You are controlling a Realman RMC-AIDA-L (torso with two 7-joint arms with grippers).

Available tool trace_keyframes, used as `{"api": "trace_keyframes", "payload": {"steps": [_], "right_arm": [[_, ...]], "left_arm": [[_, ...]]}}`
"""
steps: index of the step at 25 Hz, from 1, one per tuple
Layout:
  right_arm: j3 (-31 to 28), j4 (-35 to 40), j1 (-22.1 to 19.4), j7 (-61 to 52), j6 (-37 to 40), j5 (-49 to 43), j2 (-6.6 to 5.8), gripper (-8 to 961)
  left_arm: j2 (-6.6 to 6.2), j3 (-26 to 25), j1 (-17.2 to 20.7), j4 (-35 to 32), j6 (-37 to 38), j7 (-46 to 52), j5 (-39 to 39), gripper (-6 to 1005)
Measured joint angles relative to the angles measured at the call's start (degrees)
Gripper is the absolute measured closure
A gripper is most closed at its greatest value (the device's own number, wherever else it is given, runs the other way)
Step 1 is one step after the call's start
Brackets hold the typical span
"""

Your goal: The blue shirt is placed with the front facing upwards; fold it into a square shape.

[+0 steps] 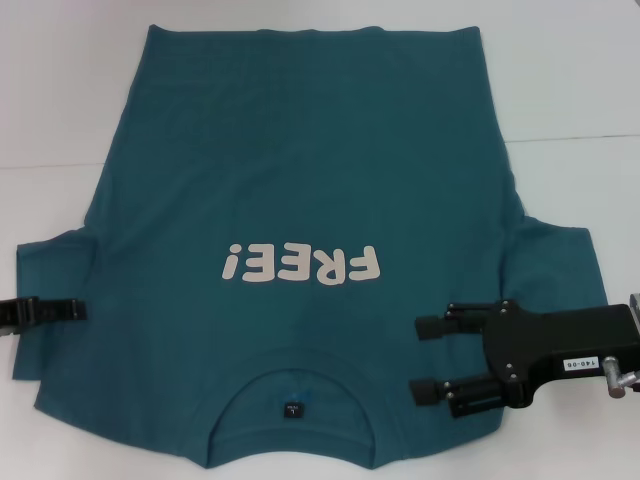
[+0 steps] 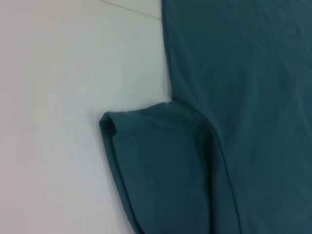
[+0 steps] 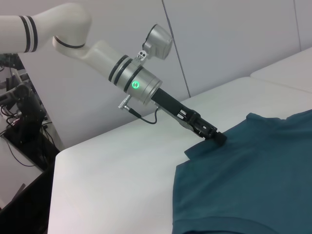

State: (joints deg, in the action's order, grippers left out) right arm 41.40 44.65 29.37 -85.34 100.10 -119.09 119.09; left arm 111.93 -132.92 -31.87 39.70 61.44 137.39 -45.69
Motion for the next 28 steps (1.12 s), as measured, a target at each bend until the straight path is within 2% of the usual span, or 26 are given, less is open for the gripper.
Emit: {"api": "trace_keyframes", "payload": {"steps": [4,10,26,28], "right_arm": [[0.00,0.00,-0.02,0.00,-0.06,0.00,-0.04,30],[0.00,0.00,-0.01,0.00,-0.07,0.00,-0.17,30],[0.00,1.98,-0.44,-1.63,0.08,0.00,0.35,30],[0.00,2.00,-0.54,-1.68,0.10,0.00,0.36,30]], "left_arm": [[-0.11,-0.15,0.07,0.24,0.04,0.22,-0.27,66],[-0.40,0.22,-0.29,-0.66,0.16,-0.13,0.05,169],[-0.15,0.48,-0.32,1.23,0.67,-0.20,0.10,828],[-0.14,0.50,-0.37,1.27,0.67,-0.20,0.10,864]]}}
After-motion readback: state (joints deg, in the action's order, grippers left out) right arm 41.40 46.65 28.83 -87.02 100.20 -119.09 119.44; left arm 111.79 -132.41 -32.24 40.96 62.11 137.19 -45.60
